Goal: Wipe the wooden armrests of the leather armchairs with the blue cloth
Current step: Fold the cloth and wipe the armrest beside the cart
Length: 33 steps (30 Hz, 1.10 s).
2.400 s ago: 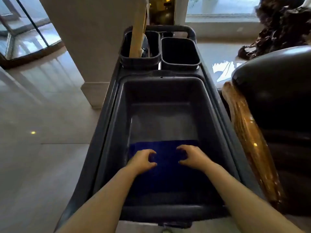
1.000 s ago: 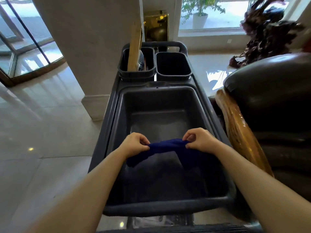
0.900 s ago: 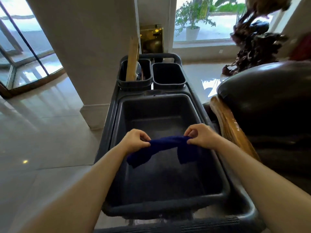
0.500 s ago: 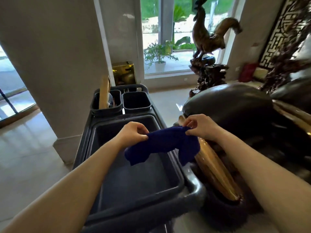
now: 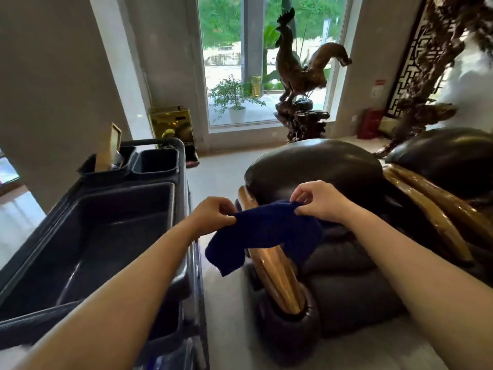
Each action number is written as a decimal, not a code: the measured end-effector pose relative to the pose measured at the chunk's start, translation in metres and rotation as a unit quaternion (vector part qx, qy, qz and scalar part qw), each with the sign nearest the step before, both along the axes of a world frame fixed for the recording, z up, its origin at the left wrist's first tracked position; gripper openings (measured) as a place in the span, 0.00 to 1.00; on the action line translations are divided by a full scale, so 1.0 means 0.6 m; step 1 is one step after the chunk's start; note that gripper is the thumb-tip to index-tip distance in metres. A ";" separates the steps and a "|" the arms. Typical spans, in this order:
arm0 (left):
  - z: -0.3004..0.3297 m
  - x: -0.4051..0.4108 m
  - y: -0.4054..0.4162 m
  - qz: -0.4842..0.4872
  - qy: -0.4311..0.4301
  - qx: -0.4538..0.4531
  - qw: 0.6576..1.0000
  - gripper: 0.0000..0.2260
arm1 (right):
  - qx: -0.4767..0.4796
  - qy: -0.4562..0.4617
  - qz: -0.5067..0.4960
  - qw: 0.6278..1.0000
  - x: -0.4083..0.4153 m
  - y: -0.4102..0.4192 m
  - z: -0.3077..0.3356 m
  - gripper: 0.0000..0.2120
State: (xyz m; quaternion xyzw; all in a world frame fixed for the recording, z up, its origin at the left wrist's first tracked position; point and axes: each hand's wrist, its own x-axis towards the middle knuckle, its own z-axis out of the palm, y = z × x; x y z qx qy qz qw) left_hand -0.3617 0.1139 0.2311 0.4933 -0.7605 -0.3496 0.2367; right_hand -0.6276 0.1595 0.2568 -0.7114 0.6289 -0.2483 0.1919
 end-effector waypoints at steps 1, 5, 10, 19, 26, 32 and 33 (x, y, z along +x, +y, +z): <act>-0.002 -0.023 0.007 -0.007 -0.005 0.006 1.000 0.07 | 0.004 0.000 0.001 1.000 -0.025 0.007 -0.005 0.12; -0.008 -0.091 0.018 -0.017 -0.023 0.020 0.999 0.06 | 0.021 -0.001 0.006 1.000 -0.098 0.014 -0.027 0.13; -0.020 -0.137 -0.017 -0.011 -0.032 0.014 0.999 0.05 | 0.016 -0.017 0.003 1.000 -0.146 -0.037 -0.056 0.13; -0.185 -0.195 -0.130 0.070 -0.023 0.021 0.997 0.10 | 0.053 -0.041 -0.012 0.998 -0.182 -0.178 -0.219 0.15; -0.343 -0.246 -0.200 0.096 -0.061 0.093 0.989 0.06 | 0.131 -0.057 -0.006 0.990 -0.226 -0.257 -0.384 0.15; -0.450 -0.282 -0.252 0.123 -0.084 0.134 0.980 0.10 | 0.195 -0.063 0.024 0.978 -0.252 -0.328 -0.508 0.14; -0.468 -0.288 -0.263 0.127 -0.088 0.139 0.978 0.12 | 0.206 -0.061 0.031 0.976 -0.256 -0.345 -0.529 0.14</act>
